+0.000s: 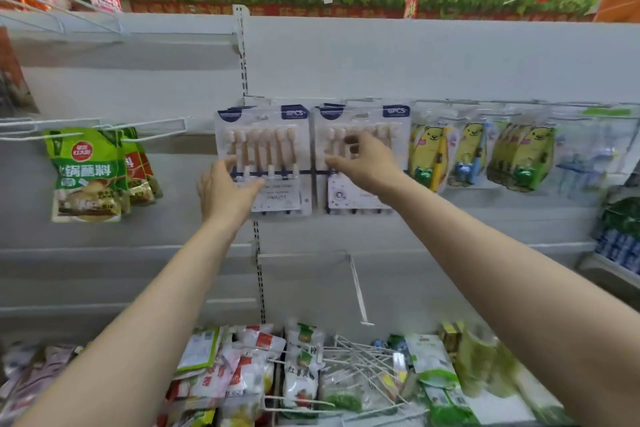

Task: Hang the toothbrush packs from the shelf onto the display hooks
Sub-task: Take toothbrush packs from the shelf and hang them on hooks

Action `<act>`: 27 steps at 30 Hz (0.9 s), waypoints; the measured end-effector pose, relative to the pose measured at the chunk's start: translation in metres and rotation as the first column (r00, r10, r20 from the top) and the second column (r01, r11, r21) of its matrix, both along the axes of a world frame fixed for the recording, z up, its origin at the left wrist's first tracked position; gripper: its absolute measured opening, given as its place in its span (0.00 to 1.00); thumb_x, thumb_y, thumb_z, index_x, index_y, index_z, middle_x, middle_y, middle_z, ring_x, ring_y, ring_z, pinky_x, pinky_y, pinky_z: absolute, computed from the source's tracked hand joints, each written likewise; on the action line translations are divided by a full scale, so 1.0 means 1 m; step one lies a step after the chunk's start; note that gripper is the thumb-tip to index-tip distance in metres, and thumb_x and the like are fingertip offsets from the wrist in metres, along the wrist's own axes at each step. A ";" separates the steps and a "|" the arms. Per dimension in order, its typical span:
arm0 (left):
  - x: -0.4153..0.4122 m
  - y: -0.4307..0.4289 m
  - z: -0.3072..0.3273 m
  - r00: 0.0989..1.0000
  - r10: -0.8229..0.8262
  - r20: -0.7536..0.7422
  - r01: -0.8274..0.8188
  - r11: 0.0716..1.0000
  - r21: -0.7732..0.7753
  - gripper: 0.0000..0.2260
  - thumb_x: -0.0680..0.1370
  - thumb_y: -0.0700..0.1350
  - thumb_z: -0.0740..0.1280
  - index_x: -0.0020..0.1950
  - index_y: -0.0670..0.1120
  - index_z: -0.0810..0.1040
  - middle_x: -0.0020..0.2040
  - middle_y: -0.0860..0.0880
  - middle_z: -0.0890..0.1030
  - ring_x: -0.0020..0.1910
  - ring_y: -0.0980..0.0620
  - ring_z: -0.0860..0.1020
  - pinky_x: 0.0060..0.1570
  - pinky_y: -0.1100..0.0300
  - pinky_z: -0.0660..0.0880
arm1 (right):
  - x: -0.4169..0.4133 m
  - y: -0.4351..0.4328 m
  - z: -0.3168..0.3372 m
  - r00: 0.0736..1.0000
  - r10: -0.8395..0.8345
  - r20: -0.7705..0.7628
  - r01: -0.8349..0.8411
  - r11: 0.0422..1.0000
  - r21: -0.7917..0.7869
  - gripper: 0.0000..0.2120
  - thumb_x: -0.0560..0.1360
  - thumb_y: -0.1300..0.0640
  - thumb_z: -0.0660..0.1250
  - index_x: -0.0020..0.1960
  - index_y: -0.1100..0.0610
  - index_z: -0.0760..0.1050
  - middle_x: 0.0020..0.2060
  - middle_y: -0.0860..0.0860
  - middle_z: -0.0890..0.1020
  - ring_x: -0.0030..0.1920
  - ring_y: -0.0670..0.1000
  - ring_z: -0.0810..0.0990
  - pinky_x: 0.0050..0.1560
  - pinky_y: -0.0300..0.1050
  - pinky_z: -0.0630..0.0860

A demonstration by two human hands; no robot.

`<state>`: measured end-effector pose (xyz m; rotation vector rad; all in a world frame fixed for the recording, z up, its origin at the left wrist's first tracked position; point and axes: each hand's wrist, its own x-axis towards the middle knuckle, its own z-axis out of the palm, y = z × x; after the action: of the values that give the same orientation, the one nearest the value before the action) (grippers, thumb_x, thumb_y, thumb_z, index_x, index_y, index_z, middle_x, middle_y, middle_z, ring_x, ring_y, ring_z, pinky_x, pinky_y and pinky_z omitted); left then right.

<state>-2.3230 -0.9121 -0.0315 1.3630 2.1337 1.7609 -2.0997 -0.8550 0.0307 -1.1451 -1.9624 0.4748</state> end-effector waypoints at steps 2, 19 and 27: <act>0.045 -0.013 0.015 0.993 -0.053 -0.101 0.049 0.998 -0.037 0.29 0.71 0.50 0.76 0.70 0.51 0.71 0.70 0.46 0.70 0.71 0.45 0.67 0.70 0.47 0.67 | 0.047 -0.013 0.007 0.991 0.000 0.133 -0.005 0.999 0.041 0.31 0.75 0.45 0.73 0.72 0.57 0.68 0.68 0.52 0.76 0.66 0.53 0.75 0.63 0.51 0.75; 0.494 -0.022 0.036 0.580 -0.625 -0.523 0.546 0.774 -0.319 0.24 0.77 0.58 0.68 0.69 0.46 0.73 0.67 0.44 0.74 0.66 0.45 0.73 0.66 0.52 0.69 | 0.503 -0.113 0.000 0.689 -0.408 0.598 0.282 0.912 0.297 0.25 0.78 0.40 0.65 0.70 0.53 0.72 0.63 0.55 0.77 0.61 0.59 0.76 0.59 0.50 0.72; 0.648 0.028 0.038 0.437 -0.704 -0.561 0.619 0.687 -0.380 0.26 0.79 0.58 0.66 0.71 0.45 0.70 0.69 0.45 0.72 0.69 0.46 0.70 0.67 0.51 0.66 | 0.641 -0.102 -0.010 0.641 -0.539 0.546 0.475 0.838 0.268 0.27 0.79 0.38 0.61 0.71 0.53 0.70 0.65 0.55 0.76 0.64 0.56 0.75 0.62 0.51 0.72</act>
<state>-1.6753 -0.8840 0.0064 2.6190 1.4092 0.8413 -1.4591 -0.9572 0.0203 -1.8727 -1.9969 -0.3497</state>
